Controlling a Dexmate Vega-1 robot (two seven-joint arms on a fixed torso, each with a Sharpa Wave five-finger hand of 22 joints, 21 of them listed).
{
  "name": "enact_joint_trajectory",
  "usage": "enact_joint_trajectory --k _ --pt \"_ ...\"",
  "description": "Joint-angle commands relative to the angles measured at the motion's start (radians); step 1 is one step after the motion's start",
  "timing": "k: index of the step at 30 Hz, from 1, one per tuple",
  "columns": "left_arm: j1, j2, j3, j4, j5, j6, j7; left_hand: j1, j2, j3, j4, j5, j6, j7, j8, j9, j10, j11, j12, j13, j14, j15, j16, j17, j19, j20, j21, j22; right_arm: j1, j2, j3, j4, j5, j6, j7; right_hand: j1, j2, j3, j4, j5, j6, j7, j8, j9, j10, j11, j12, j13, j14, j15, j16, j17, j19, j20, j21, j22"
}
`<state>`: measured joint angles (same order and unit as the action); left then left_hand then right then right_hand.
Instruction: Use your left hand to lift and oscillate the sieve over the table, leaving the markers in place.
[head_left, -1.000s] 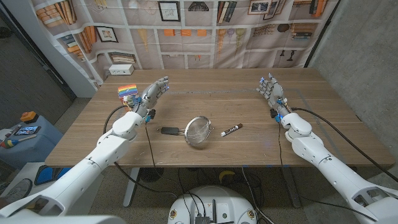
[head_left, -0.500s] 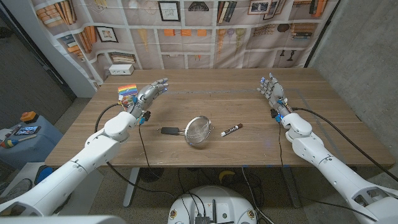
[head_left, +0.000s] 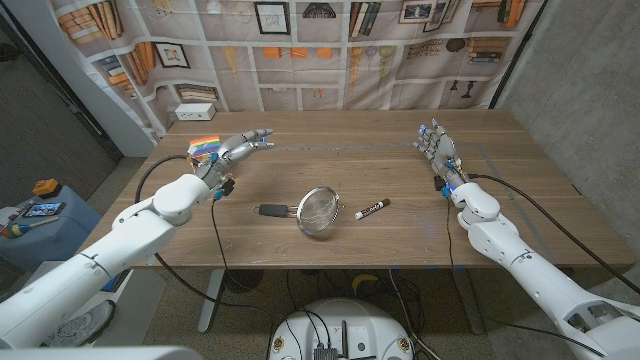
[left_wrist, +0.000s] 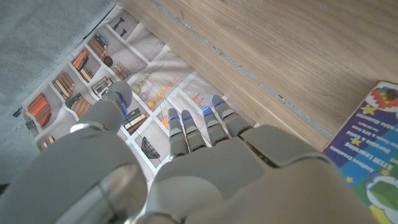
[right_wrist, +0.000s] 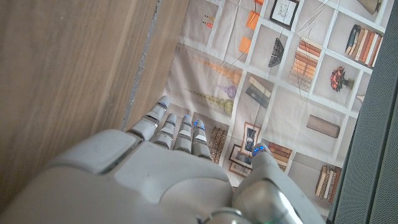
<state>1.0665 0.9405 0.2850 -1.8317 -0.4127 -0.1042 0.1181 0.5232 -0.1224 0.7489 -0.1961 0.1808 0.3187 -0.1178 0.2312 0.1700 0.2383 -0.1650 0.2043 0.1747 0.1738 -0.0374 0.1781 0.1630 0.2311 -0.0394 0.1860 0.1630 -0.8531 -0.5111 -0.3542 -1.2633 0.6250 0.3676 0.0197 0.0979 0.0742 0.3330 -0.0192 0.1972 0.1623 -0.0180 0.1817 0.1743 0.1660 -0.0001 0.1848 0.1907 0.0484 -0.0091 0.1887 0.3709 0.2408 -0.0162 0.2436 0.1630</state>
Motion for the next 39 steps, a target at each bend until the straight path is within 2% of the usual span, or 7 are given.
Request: enact_joint_trajectory --k 1,6,12,19,30,33,39 --pt "0.045 0.113 -0.016 -0.112 0.225 0.123 0.027 0.020 -0.010 -0.007 -0.001 -0.005 0.010 -0.003 0.003 0.006 0.008 -0.005 -0.002 0.001 0.011 -0.131 0.003 0.003 0.010 -0.083 -0.001 0.001 -0.015 0.004 0.003 -0.010 -0.008 0.006 -0.025 0.006 0.012 0.005 -0.005 0.007 0.002 0.003 0.005 0.002 0.002 0.002 0.006 0.001 0.001 -0.004 0.007 -0.001 0.010 -0.002 -0.008 0.003" --pt "0.073 0.169 -0.026 -0.147 0.334 0.125 0.046 0.039 -0.027 -0.014 0.000 -0.008 0.019 -0.002 0.005 0.006 0.018 -0.007 -0.003 0.002 0.015 -0.133 0.002 0.003 0.017 -0.098 -0.001 0.001 -0.017 0.006 0.003 -0.009 -0.011 0.011 -0.030 0.005 0.013 0.004 -0.006 0.006 0.002 0.003 0.004 0.002 0.002 0.002 0.007 0.001 0.001 -0.004 0.008 -0.003 0.011 0.000 -0.011 0.003" --pt "0.095 0.217 -0.040 -0.170 0.403 0.121 0.027 0.054 -0.040 -0.023 0.002 -0.010 0.022 -0.001 0.004 0.006 0.019 -0.007 -0.006 0.002 0.014 -0.131 0.000 0.003 0.007 -0.119 -0.006 0.001 -0.014 0.008 -0.001 -0.011 -0.018 0.007 -0.037 0.004 0.014 0.004 -0.006 0.006 0.001 0.003 0.004 0.002 0.001 0.001 0.006 0.001 0.001 -0.003 0.009 -0.004 0.012 0.000 -0.014 0.003" --pt "0.128 0.269 -0.079 -0.188 0.413 0.116 -0.021 0.070 -0.050 -0.037 0.004 -0.011 0.021 -0.001 0.001 0.006 0.015 -0.006 -0.012 0.002 0.007 -0.133 -0.004 0.003 -0.008 -0.137 -0.010 0.002 -0.006 0.020 -0.011 -0.002 -0.021 0.003 -0.039 0.002 0.015 0.003 -0.007 0.005 0.000 0.003 0.004 0.002 0.000 0.001 0.006 0.000 0.000 -0.003 0.010 -0.007 0.014 0.000 -0.018 0.003" --pt "0.200 0.356 -0.140 -0.229 0.441 0.138 -0.084 0.083 -0.058 -0.057 0.007 -0.012 0.009 -0.003 -0.007 0.006 0.008 -0.007 -0.016 0.002 -0.004 -0.130 -0.006 0.004 -0.023 -0.149 -0.011 0.002 -0.003 0.027 -0.015 0.002 -0.028 0.002 -0.050 0.001 0.016 0.003 -0.009 0.005 -0.003 0.003 0.003 0.002 -0.003 0.002 0.005 0.000 -0.001 -0.003 0.012 -0.010 0.015 0.000 -0.023 0.003" --pt "0.232 0.380 -0.161 -0.251 0.475 0.156 -0.077 0.084 -0.062 -0.069 0.008 -0.012 0.000 -0.003 -0.011 0.006 0.000 -0.006 -0.019 0.002 -0.010 -0.132 -0.007 0.004 -0.028 -0.152 -0.010 0.002 -0.003 0.027 -0.015 0.002 -0.029 0.002 -0.051 0.000 0.016 0.002 -0.009 0.005 -0.003 0.002 0.003 0.002 -0.003 0.001 0.005 -0.001 -0.001 -0.003 0.012 -0.011 0.016 0.000 -0.023 0.003" --pt "0.297 0.397 -0.213 -0.277 0.527 0.176 -0.062 0.086 -0.064 -0.079 0.009 -0.011 -0.002 -0.004 -0.012 0.006 -0.004 -0.007 -0.020 0.002 -0.013 -0.133 -0.007 0.004 -0.034 -0.155 -0.011 0.003 0.002 0.031 -0.016 0.012 -0.028 0.003 -0.049 0.000 0.017 0.003 -0.011 0.004 -0.004 0.002 0.003 0.002 -0.004 0.001 0.005 -0.001 -0.001 -0.003 0.013 -0.012 0.016 0.000 -0.026 0.003"
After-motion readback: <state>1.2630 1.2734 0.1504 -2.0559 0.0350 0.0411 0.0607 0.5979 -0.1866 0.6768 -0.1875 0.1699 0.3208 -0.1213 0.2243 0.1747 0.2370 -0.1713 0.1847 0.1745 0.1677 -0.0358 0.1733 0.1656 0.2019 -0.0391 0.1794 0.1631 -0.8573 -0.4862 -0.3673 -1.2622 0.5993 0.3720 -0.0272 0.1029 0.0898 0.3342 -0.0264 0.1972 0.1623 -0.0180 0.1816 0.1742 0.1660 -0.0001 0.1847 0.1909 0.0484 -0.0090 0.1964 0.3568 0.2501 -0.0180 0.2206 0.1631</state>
